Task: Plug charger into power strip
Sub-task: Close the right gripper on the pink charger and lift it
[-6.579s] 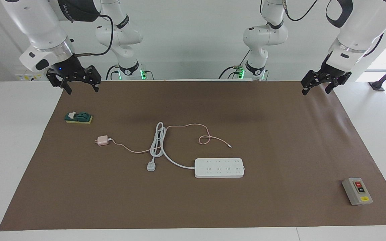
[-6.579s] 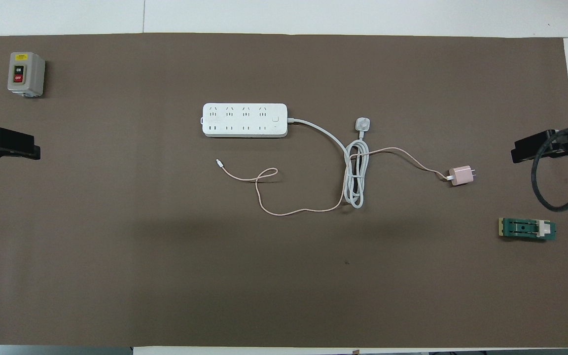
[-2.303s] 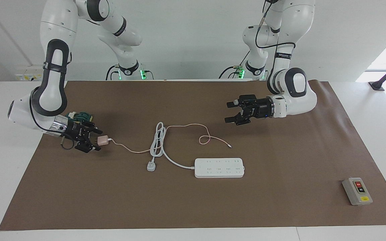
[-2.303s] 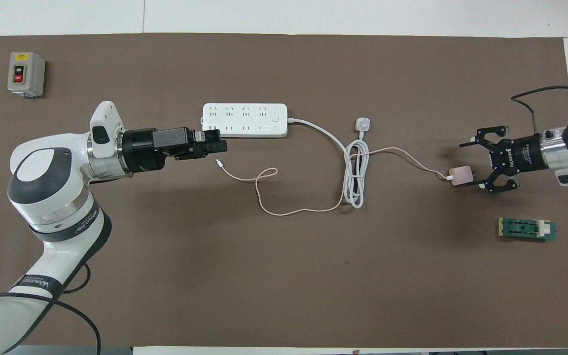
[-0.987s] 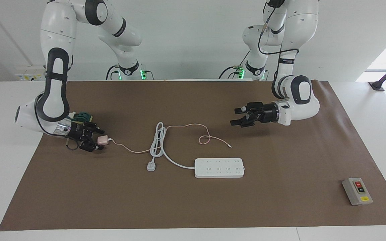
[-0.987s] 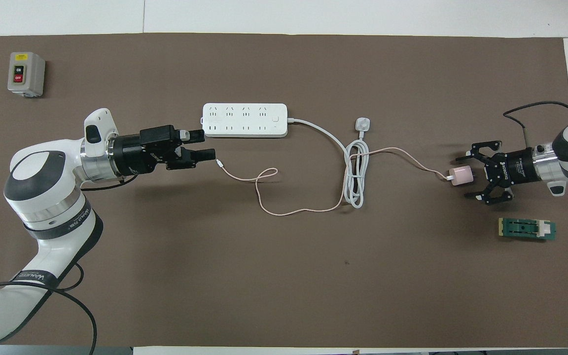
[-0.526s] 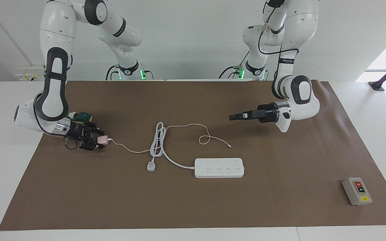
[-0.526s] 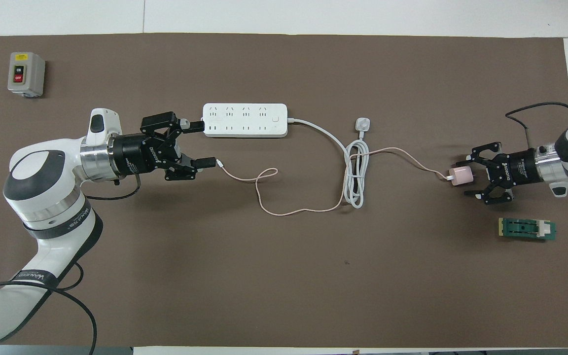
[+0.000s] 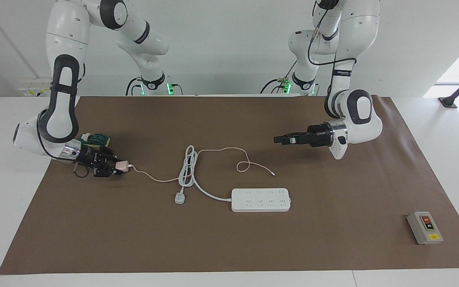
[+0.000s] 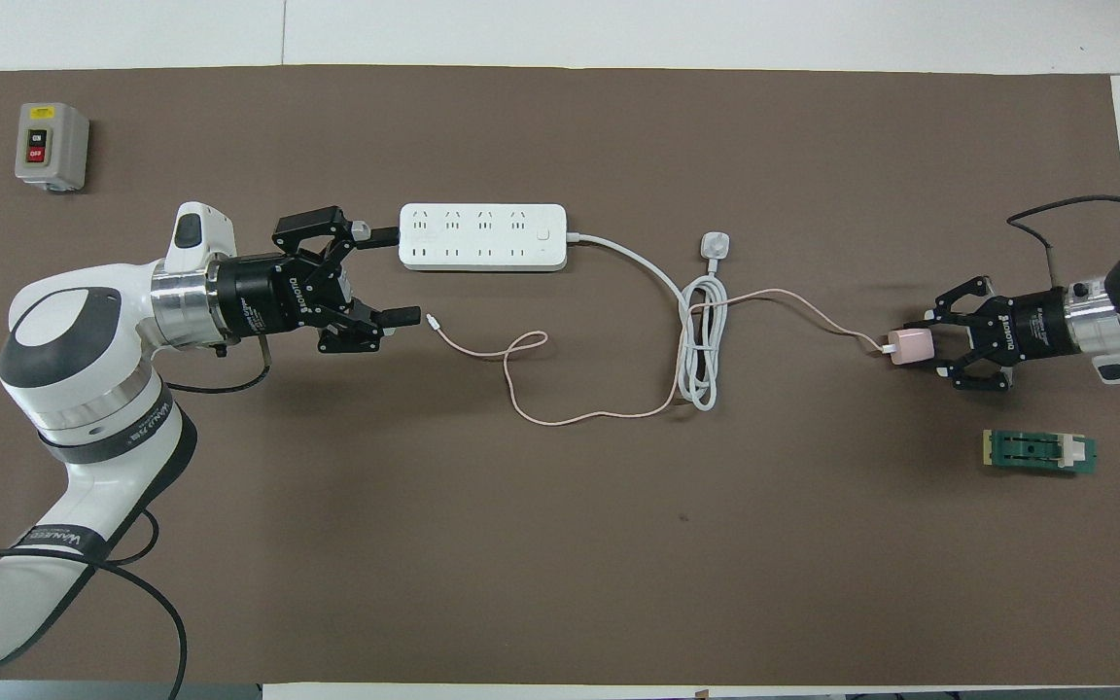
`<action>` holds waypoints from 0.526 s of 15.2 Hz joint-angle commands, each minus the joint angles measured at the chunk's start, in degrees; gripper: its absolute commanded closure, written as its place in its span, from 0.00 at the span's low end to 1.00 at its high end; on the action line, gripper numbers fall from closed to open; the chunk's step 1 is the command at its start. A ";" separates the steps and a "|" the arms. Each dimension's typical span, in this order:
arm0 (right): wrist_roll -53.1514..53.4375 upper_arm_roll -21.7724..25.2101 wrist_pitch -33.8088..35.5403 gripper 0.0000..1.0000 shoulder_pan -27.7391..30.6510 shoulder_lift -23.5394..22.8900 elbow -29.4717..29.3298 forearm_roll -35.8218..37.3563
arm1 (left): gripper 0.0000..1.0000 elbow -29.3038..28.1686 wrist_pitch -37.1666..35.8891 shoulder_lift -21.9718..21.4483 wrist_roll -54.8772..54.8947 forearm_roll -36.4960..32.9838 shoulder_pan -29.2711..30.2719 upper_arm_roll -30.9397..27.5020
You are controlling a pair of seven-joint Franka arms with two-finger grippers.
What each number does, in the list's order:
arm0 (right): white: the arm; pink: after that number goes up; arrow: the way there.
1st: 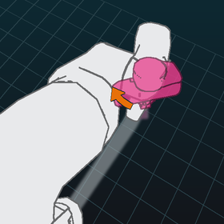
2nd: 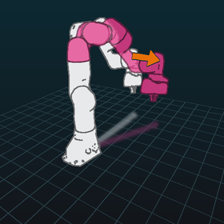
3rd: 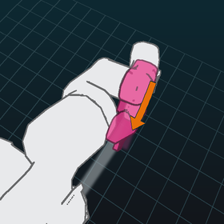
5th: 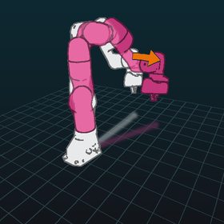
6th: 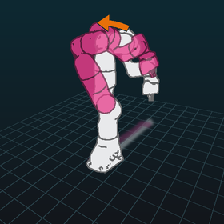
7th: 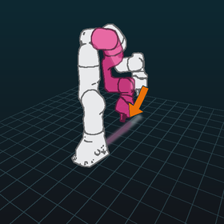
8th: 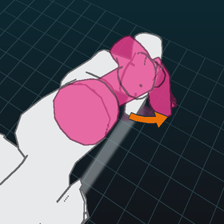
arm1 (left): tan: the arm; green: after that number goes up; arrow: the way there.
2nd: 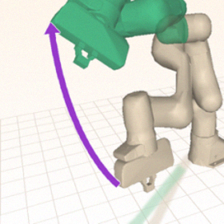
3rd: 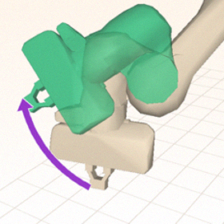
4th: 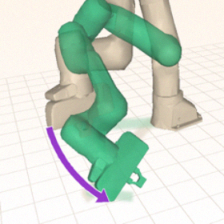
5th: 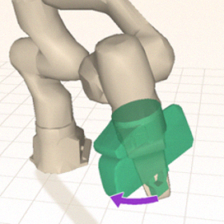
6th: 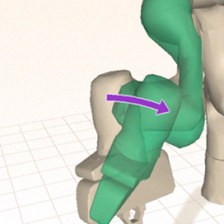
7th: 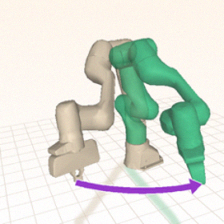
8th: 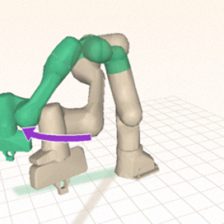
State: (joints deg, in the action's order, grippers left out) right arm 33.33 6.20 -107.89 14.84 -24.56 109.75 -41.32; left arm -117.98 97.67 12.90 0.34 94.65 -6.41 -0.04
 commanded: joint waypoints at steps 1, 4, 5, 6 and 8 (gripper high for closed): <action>5.65 -1.19 3.03 1.00 -0.51 0.21 -4.18 -1.30 | 0.00 3.18 0.33 1.16 -5.77 -1.66 0.17 -0.04; 15.24 -3.74 3.83 1.00 -3.50 3.71 -6.04 -1.75 | 0.00 4.16 0.33 1.34 -6.15 -2.01 0.09 -0.04; 18.32 -4.61 3.83 1.00 -4.90 5.55 -6.04 -2.09 | 0.00 4.24 0.33 1.34 -4.14 -2.45 0.09 -0.04; 21.57 -4.80 3.83 1.00 -6.65 7.40 -6.04 -2.10 | 0.00 4.25 0.33 1.34 -2.99 -2.46 0.17 -0.04; 27.55 -4.89 3.74 1.00 -10.87 10.92 -6.04 -2.97 | 0.00 4.25 0.41 1.34 -4.64 -2.46 0.09 -0.04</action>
State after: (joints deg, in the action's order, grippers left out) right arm 55.90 1.41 -104.61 6.82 -17.95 102.67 -42.75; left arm -115.03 97.75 13.13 -3.87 93.12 -6.41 -0.07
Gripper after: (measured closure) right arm 0.502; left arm 0.000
